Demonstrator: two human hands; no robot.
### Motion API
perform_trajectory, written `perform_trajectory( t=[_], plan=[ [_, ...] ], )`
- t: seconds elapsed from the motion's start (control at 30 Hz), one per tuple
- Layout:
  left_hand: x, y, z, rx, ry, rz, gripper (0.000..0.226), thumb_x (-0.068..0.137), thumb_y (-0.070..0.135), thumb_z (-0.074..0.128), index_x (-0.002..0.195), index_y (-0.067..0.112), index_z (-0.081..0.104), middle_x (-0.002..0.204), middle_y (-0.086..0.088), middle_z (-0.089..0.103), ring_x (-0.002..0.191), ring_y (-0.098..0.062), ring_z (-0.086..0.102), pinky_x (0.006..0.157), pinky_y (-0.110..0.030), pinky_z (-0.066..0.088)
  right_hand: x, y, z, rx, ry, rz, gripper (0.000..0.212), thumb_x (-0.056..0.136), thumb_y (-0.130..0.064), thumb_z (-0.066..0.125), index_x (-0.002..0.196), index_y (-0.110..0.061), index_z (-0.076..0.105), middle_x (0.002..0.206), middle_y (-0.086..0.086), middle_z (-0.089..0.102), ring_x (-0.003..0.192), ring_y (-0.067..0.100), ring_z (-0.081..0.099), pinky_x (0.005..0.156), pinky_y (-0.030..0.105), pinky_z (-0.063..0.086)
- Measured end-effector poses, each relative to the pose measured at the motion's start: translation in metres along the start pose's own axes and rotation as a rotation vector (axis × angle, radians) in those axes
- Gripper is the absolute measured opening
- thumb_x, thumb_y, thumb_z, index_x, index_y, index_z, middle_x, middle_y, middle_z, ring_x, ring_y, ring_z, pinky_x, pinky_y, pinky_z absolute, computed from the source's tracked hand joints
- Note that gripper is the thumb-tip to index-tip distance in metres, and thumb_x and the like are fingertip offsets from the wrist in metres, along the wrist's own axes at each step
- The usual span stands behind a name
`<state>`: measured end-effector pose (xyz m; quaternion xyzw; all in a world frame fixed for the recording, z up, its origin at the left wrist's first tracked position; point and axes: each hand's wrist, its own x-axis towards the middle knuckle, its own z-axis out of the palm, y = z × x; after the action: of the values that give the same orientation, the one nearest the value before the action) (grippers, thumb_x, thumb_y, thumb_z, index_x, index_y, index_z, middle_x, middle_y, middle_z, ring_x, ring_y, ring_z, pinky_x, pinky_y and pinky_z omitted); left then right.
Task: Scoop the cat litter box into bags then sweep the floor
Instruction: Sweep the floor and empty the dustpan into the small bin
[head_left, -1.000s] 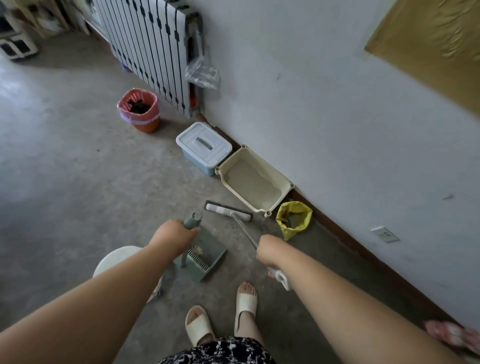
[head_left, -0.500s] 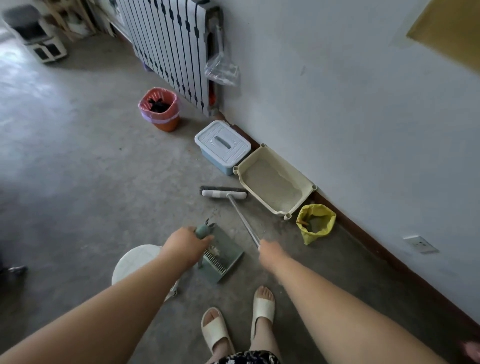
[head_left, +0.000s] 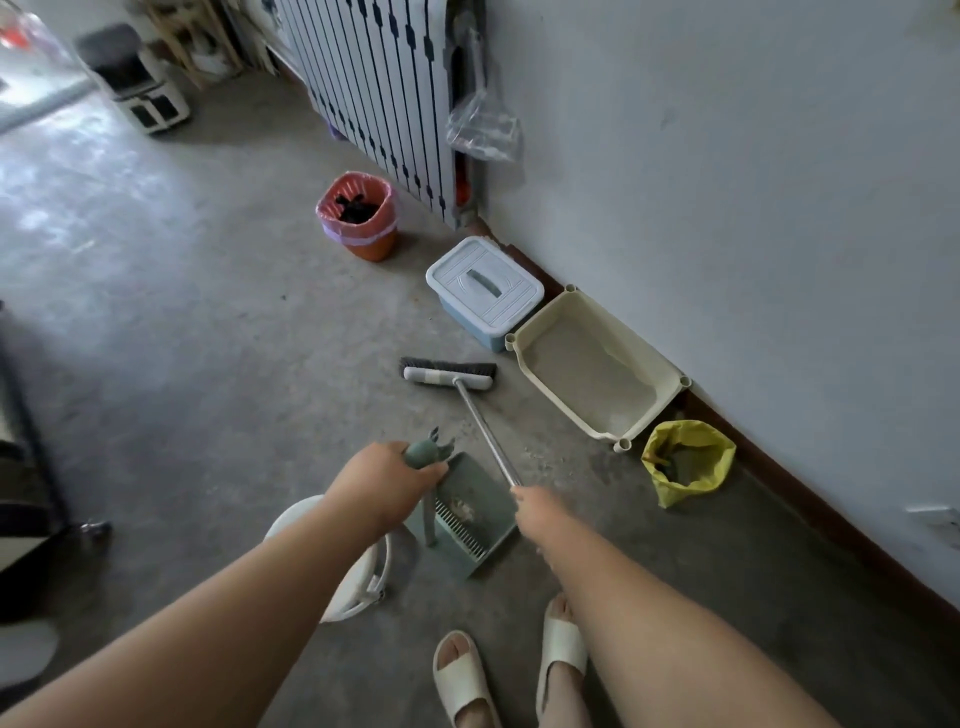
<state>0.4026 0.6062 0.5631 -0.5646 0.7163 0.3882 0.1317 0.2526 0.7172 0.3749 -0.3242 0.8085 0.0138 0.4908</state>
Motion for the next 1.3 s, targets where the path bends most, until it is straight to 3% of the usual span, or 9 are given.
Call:
perform_trajectory(
  t=[0.13,0.47,0.57,0.7,1.0,1.1,1.17,1.3],
  plan=[
    [0.001,0.003,0.001,-0.002,0.011,-0.017,0.027,0.085,0.042,0.062,0.069,0.021,0.058,0.065,-0.002,0.058,0.063,-0.022,0.053,0.066,-0.032,0.049,-0.006,0.021,0.018,0.129,0.053,0.033,0.050,0.095,-0.009,0.038,0.141,-0.026,0.046,0.144,0.007,0.046,0.128,0.026,0.048,0.104,0.027,0.037],
    [0.007,0.013,-0.003,-0.071,0.010,-0.007,0.023,0.085,0.040,0.065,0.075,0.019,0.063,0.063,-0.004,0.060,0.053,-0.018,0.052,0.058,-0.030,0.046,-0.001,0.052,0.035,0.300,0.113,0.124,0.049,0.094,-0.008,0.044,0.141,-0.024,0.045,0.142,0.007,0.049,0.127,0.027,0.049,0.106,0.029,0.039],
    [0.004,0.014,0.000,-0.075,0.006,0.004,0.022,0.085,0.038,0.065,0.073,0.020,0.062,0.066,-0.005,0.061,0.056,-0.020,0.054,0.061,-0.032,0.048,-0.005,0.049,0.034,0.343,0.116,0.136,0.048,0.096,-0.009,0.043,0.142,-0.023,0.045,0.143,0.006,0.048,0.128,0.026,0.048,0.106,0.028,0.039],
    [-0.003,0.010,0.005,-0.064,0.001,0.016,0.022,0.086,0.039,0.063,0.077,0.019,0.062,0.068,-0.005,0.062,0.059,-0.021,0.056,0.065,-0.034,0.051,-0.020,0.048,0.051,0.476,0.120,0.181,0.050,0.095,-0.007,0.039,0.141,-0.025,0.045,0.141,0.005,0.050,0.116,0.029,0.056,0.090,0.037,0.054],
    [-0.014,-0.004,0.012,-0.070,0.015,0.035,0.020,0.086,0.038,0.063,0.082,0.018,0.063,0.071,-0.007,0.062,0.067,-0.026,0.058,0.072,-0.039,0.054,-0.064,0.070,0.085,0.593,0.109,0.236,0.053,0.095,-0.005,0.037,0.145,-0.023,0.038,0.146,0.004,0.044,0.111,0.030,0.060,0.083,0.038,0.056],
    [-0.023,-0.008,0.018,-0.028,0.014,0.053,0.023,0.087,0.038,0.062,0.082,0.016,0.064,0.075,-0.009,0.064,0.074,-0.030,0.063,0.076,-0.041,0.056,-0.077,0.077,0.083,0.603,0.101,0.248,0.052,0.097,-0.006,0.037,0.147,-0.022,0.034,0.148,0.001,0.042,0.100,0.030,0.064,0.069,0.028,0.054],
    [-0.030,-0.012,0.023,0.008,0.024,0.067,0.026,0.087,0.039,0.062,0.079,0.014,0.063,0.077,-0.012,0.066,0.078,-0.032,0.066,0.074,-0.040,0.056,-0.085,0.082,0.084,0.607,0.117,0.239,0.051,0.098,-0.006,0.039,0.147,-0.018,0.034,0.148,0.001,0.042,0.112,0.028,0.060,0.075,0.024,0.046],
    [-0.041,-0.022,0.032,0.037,0.036,0.074,0.027,0.088,0.040,0.060,0.075,0.015,0.061,0.078,-0.013,0.067,0.074,-0.031,0.065,0.069,-0.034,0.052,-0.097,0.093,0.088,0.775,0.155,0.314,0.051,0.097,-0.007,0.036,0.146,-0.022,0.035,0.147,0.001,0.042,0.103,0.035,0.061,0.063,0.032,0.049]
  ],
)
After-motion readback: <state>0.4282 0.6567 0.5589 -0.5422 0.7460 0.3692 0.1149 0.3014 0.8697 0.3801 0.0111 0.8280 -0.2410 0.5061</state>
